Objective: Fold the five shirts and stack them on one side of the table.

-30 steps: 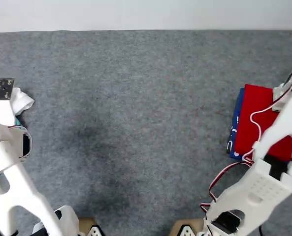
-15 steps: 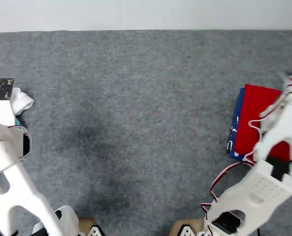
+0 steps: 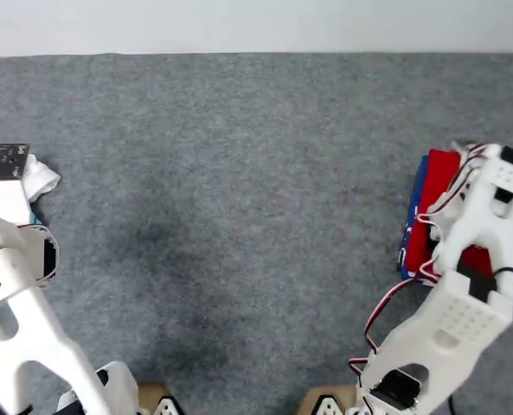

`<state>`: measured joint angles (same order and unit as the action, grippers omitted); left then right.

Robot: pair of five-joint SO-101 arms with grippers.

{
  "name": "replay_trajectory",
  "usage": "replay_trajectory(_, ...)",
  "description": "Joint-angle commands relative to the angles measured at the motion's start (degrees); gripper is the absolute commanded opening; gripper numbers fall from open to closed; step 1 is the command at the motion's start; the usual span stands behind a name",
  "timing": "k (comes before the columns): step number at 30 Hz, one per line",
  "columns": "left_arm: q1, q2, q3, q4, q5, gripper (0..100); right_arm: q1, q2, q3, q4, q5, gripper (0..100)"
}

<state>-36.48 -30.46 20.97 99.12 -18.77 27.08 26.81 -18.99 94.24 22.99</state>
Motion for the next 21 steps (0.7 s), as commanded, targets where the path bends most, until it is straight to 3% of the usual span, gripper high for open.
replay_trajectory(1, 0.35, -1.49, -0.31, 1.41, 0.53, 0, 4.09, -7.60, -6.42, 2.59, 0.62, 1.4)
replay_trajectory(7, 0.35, -1.49, -0.31, 1.41, 0.53, 0, 11.12, -8.13, -7.12, 2.33, 8.70, 1.4)
replay_trajectory(13, 0.44, -1.49, -0.31, 1.41, 0.53, 0, 17.45, 0.84, -7.12, -0.92, 9.93, 1.4)
replay_trajectory(21, 0.44, -1.49, -0.40, 1.41, 0.35, 0, 16.22, 2.42, -11.69, 3.38, 9.67, 1.4)
